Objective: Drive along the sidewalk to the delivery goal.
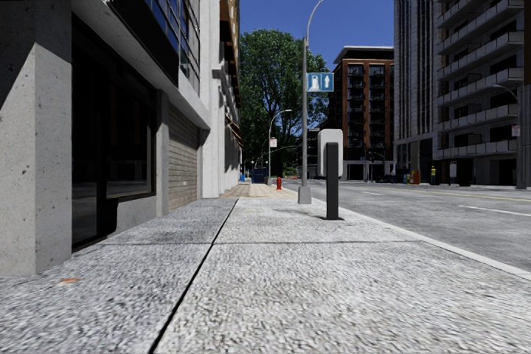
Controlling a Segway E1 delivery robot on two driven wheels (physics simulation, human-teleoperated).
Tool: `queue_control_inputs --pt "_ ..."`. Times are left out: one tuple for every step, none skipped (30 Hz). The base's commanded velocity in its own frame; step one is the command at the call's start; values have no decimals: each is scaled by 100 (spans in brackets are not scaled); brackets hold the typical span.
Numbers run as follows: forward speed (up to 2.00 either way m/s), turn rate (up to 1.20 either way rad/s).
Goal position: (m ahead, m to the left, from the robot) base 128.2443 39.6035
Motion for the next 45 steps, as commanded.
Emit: queue_control_inputs --pt "200 0" --pt "200 0" --pt "200 0" --pt "200 0" --pt "200 0" --pt "200 0" --pt "200 0" --pt "200 0" --pt "200 0" --pt "200 0" --pt "200 0" --pt "200 0" --pt "200 0" --pt "200 0" --pt "200 0" --pt "200 0" --pt "200 0" --pt "200 0" --pt "200 0" --pt "200 0" --pt "200 0" --pt "200 0" --pt "200 0" --pt "200 0" --pt "200 0" --pt "200 0" --pt "200 0" --pt "200 42" --pt "200 42" --pt "200 91" --pt "200 103" --pt "200 103" --pt "200 103" --pt "200 13" --pt "200 0" --pt "200 0" --pt "200 0" --pt "200 0" --pt "200 0" --pt "200 0" --pt "200 0" --pt "200 0" --pt "200 0" --pt "200 0" --pt "200 0"
